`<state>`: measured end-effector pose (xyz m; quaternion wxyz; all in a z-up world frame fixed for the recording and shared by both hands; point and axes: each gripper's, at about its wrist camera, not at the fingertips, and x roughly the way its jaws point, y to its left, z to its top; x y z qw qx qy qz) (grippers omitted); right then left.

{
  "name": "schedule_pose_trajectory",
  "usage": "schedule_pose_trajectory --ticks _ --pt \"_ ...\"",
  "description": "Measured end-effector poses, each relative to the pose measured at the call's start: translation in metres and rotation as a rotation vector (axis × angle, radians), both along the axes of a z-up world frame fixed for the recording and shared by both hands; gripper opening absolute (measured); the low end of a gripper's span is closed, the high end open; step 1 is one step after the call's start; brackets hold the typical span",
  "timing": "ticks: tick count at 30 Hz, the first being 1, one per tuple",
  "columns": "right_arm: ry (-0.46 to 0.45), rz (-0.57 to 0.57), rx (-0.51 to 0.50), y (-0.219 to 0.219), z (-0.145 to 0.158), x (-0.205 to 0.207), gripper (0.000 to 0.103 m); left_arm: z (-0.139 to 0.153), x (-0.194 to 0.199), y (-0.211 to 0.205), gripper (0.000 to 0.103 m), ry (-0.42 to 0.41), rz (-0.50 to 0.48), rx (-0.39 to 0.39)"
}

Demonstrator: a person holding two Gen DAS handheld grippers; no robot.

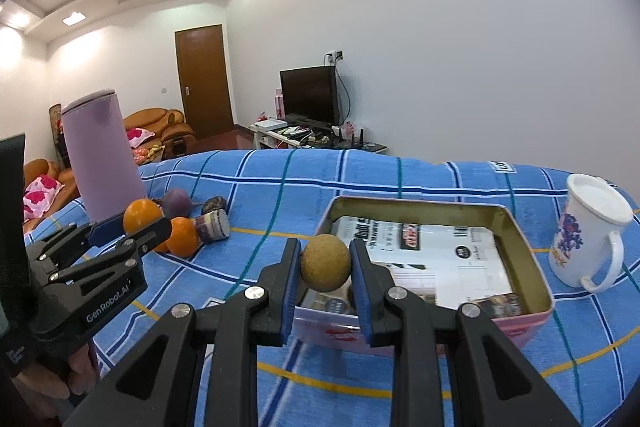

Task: Organize fruits
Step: 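Carry the orange and yellow fruit over the pink tin with both tools, then open the left tool to drop the orange into the tin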

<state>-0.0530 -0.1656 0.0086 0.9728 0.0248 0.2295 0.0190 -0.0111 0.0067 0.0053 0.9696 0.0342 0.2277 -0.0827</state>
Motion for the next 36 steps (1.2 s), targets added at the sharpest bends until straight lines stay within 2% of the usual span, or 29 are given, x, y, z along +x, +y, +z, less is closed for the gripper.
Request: schedule_pose_trajectory --ticks 9,15,22,26,33,36 --pt "-0.016 -0.044 0.005 -0.033 0.004 -0.008 0.026 0.002 -0.009 -0.027 0.044 -0.003 -0.019 0.022" --pt "-0.023 -0.081 -0.007 -0.054 0.006 -0.011 0.026 0.014 -0.008 -0.049 0.044 0.006 -0.066 -0.025" --pt "0.004 -0.154 -0.028 -0.079 0.002 0.001 0.026 0.023 -0.003 -0.094 0.044 -0.021 -0.127 -0.023" --pt "0.008 -0.190 -0.080 -0.085 0.000 0.009 0.026 0.019 0.004 -0.121 0.044 -0.012 -0.157 -0.014" --pt "0.084 -0.226 -0.085 -0.092 -0.012 0.029 0.027 0.010 0.022 -0.144 0.044 0.029 -0.154 -0.023" --pt "0.085 -0.236 -0.080 -0.094 -0.012 0.031 0.027 0.006 0.023 -0.148 0.044 0.029 -0.156 -0.018"
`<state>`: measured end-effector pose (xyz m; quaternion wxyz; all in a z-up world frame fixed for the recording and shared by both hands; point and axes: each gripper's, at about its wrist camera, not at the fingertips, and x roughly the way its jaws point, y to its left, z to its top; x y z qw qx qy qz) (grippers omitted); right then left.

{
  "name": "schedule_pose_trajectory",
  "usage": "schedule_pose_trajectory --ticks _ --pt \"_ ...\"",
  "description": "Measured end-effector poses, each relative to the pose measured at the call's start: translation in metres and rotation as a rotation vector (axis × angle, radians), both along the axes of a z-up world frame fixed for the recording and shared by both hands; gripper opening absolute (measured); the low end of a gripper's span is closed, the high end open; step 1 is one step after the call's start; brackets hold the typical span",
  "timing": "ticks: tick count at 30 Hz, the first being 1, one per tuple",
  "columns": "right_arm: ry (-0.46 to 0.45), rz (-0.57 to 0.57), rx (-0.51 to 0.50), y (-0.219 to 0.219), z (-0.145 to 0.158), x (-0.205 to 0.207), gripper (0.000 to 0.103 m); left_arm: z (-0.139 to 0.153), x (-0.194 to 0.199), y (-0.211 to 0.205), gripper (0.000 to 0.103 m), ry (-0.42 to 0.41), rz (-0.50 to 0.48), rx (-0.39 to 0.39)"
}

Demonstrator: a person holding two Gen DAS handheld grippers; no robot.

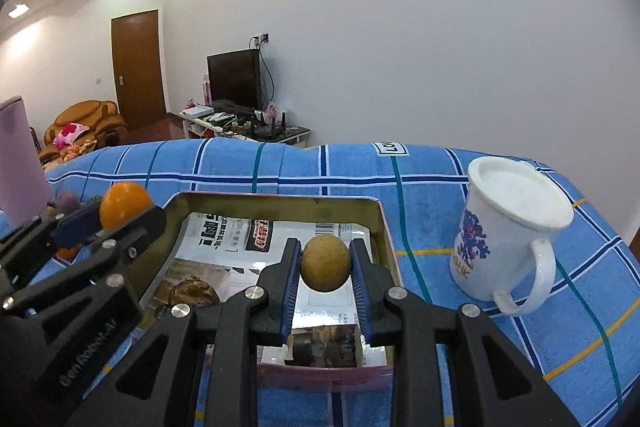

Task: Organize fruits
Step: 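Open the left tool to drop the orange into the tin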

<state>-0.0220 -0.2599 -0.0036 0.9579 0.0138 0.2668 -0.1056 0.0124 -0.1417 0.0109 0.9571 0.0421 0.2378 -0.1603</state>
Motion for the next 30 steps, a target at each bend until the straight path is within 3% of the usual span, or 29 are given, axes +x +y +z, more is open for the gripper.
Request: schedule_pose_trajectory --ticks 9,30 --pt "0.050 0.019 0.002 0.004 -0.005 0.011 0.027 -0.008 0.003 -0.005 0.044 0.030 -0.014 0.013" --pt "0.094 0.095 0.125 0.001 -0.014 0.026 0.027 -0.012 0.013 -0.001 0.044 0.070 0.018 0.012"
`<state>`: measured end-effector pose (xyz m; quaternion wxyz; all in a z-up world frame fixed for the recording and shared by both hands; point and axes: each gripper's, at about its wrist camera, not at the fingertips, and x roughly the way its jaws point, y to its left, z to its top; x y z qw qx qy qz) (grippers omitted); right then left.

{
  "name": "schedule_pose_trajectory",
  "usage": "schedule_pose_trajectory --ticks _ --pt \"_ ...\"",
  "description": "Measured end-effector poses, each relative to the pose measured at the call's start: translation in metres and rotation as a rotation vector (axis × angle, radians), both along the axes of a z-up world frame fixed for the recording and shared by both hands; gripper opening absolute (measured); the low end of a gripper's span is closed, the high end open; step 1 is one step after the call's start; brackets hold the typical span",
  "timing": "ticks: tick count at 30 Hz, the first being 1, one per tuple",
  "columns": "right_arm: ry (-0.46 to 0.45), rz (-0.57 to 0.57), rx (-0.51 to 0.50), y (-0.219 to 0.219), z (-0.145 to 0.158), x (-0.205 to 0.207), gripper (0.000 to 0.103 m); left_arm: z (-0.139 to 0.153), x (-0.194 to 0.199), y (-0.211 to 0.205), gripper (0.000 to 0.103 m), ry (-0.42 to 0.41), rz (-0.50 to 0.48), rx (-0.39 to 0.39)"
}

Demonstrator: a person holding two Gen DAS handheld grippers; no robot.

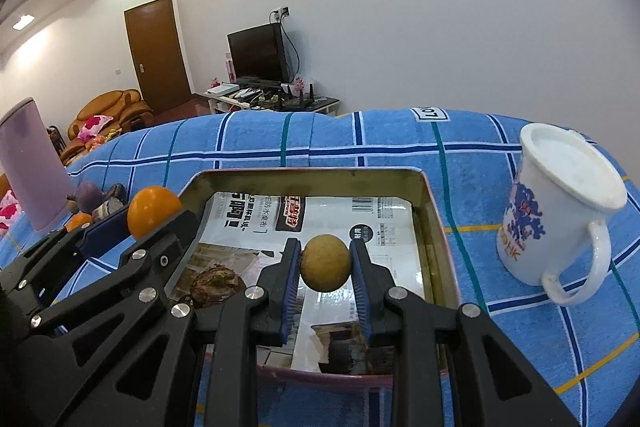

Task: Organize fruits
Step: 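Open the left tool to drop the orange into the tin, then open the right tool to drop the small yellow fruit into the tin, then withdraw both tools from the pink tin toward the fruits on the bedspread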

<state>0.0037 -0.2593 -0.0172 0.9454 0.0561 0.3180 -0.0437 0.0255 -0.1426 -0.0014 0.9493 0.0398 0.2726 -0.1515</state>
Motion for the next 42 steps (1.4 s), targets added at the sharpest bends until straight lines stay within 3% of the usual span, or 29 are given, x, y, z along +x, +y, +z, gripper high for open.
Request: schedule_pose_trajectory --ticks 6,10,12,15,17,20,21,28,42 --pt "-0.017 0.008 0.030 -0.002 0.001 -0.003 0.027 0.003 -0.007 0.000 0.050 -0.044 0.024 0.011" --pt "-0.028 0.006 0.082 -0.010 0.000 -0.005 0.027 0.004 -0.009 0.007 0.072 -0.057 0.059 -0.004" --pt "-0.032 0.003 0.115 -0.015 0.001 -0.006 0.032 0.006 -0.010 0.012 0.078 -0.071 0.066 -0.022" --pt "-0.053 -0.001 0.143 -0.019 0.003 -0.010 0.038 0.010 -0.015 0.018 0.090 -0.115 0.105 -0.032" --pt "-0.081 -0.008 0.148 -0.020 0.006 -0.014 0.052 0.012 -0.017 0.026 0.103 -0.138 0.147 -0.046" --pt "-0.133 -0.068 0.111 -0.022 0.013 -0.023 0.074 0.013 -0.014 0.041 0.103 -0.113 0.154 -0.111" --pt "-0.162 -0.081 0.109 -0.023 0.016 -0.027 0.076 0.013 -0.013 0.043 0.103 -0.104 0.163 -0.113" --pt "-0.339 -0.214 0.027 -0.025 0.034 -0.058 0.077 0.011 -0.010 0.054 0.103 -0.107 0.226 -0.090" --pt "-0.362 -0.163 -0.048 -0.004 0.033 -0.064 0.077 0.009 -0.025 0.069 0.103 -0.159 0.287 -0.006"
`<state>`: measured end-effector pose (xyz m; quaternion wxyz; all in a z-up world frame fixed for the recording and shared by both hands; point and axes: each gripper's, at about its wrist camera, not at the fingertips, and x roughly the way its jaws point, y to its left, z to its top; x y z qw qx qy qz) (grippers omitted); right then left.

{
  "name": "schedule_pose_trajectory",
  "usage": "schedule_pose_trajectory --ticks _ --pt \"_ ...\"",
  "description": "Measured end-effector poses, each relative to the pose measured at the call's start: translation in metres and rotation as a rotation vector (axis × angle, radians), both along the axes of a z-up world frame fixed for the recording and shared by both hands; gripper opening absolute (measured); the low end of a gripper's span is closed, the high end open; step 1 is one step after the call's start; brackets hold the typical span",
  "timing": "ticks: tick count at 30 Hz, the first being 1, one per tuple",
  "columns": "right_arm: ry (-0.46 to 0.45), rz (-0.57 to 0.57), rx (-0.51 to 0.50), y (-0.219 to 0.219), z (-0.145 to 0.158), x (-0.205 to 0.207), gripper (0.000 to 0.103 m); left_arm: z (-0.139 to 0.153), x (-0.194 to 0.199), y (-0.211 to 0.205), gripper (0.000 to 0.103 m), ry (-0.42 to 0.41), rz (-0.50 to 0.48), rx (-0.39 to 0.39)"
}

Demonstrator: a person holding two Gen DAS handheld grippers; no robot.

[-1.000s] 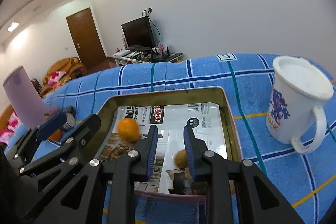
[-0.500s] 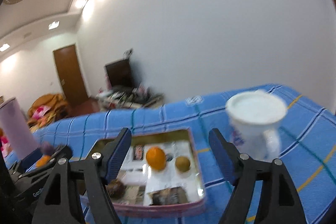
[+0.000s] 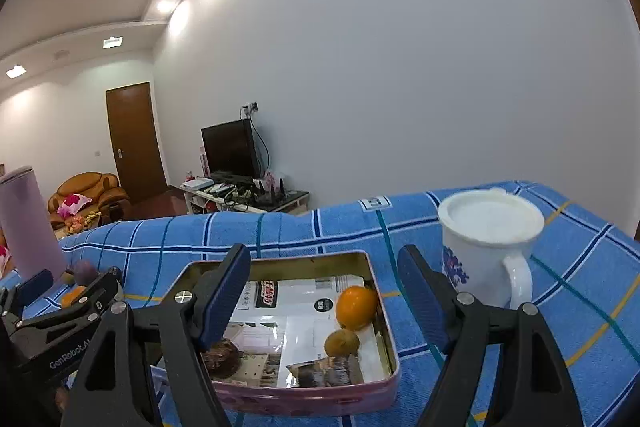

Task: Organize fruits
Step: 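Withdraw both tools from the pink tin toward the fruits on the bedspread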

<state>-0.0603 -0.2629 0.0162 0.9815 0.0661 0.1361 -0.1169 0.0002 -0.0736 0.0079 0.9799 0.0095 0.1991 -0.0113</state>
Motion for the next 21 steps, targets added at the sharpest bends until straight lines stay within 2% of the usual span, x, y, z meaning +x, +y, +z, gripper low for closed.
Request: schedule_pose_trajectory --ticks 6,13,21 --pt "-0.001 0.000 -0.016 0.007 0.000 -0.003 0.077 0.000 -0.008 0.006 0.103 -0.001 -0.007 0.036" --pt "0.012 -0.013 -0.054 0.013 0.001 -0.003 0.077 -0.004 -0.007 0.018 0.103 0.023 -0.034 0.122" --pt "0.065 -0.022 -0.037 0.029 -0.002 0.003 0.077 -0.005 0.002 0.034 0.103 0.015 -0.068 0.210"
